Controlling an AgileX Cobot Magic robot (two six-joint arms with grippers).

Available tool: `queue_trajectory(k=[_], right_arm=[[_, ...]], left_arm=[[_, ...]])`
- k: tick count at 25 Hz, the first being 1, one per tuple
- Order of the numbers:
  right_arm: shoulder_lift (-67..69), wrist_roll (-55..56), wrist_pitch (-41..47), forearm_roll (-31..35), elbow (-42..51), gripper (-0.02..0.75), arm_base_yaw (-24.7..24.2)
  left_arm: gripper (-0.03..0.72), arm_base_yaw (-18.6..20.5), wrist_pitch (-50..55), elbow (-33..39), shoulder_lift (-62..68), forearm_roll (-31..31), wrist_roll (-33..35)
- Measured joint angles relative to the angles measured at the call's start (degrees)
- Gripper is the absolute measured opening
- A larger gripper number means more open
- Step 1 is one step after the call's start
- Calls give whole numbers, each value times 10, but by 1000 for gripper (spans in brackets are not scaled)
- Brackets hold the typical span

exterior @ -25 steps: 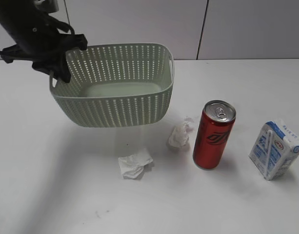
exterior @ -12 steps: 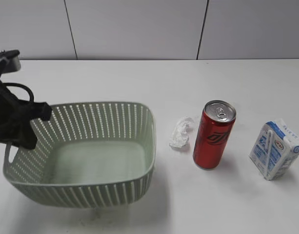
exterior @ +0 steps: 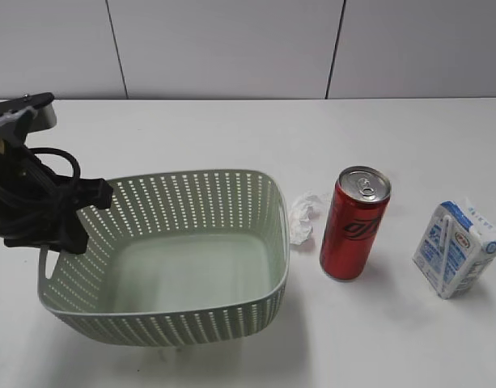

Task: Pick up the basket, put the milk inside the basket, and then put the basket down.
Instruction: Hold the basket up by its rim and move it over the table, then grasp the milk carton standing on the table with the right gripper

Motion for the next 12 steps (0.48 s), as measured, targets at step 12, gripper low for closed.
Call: queue_trajectory(k=[12], right_arm=[[398, -120, -86, 60, -81, 607, 0]], left_arm=[[-2, -49, -12, 0, 0, 58, -63]])
